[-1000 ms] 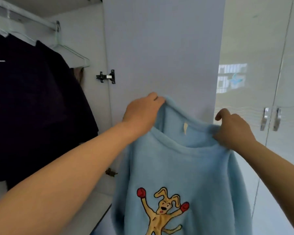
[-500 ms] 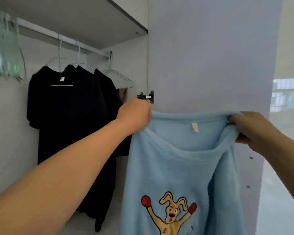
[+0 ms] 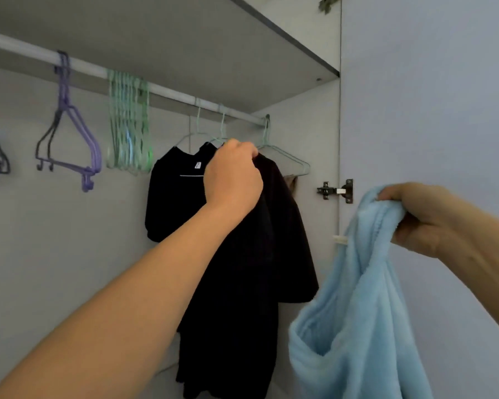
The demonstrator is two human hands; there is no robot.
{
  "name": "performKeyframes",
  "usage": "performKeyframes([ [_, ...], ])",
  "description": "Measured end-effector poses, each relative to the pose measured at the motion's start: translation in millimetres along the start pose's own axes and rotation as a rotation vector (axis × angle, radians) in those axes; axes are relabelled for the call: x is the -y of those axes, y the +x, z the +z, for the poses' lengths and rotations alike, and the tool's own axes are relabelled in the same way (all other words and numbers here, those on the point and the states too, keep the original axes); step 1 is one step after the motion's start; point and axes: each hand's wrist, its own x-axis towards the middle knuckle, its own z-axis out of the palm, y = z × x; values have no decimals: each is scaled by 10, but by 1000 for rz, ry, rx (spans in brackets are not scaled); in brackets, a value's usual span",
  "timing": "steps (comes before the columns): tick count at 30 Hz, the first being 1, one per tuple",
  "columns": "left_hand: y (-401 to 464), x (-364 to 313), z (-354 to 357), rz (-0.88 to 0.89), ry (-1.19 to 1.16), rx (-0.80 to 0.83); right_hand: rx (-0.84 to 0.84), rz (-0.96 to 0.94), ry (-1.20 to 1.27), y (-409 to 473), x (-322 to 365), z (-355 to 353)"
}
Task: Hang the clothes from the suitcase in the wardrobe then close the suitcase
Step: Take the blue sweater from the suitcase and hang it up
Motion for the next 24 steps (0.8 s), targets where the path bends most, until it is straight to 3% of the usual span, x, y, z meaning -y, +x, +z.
performKeyframes([
  [3, 147, 369, -45, 56, 415, -248, 23, -25, -45, 138, -94, 356],
  [5, 235, 544, -73, -62, 647, -124, 24, -36, -73, 194, -134, 493],
  [8, 389, 797, -163, -229, 818, 57, 59, -18, -69, 316, -204, 721],
  [12, 472, 968, -190, -162, 1072, 261, 82, -6, -35, 474, -272, 970],
  [24, 779, 1331, 2, -147, 1139, 303, 132, 18, -19, 695, -386, 1309],
])
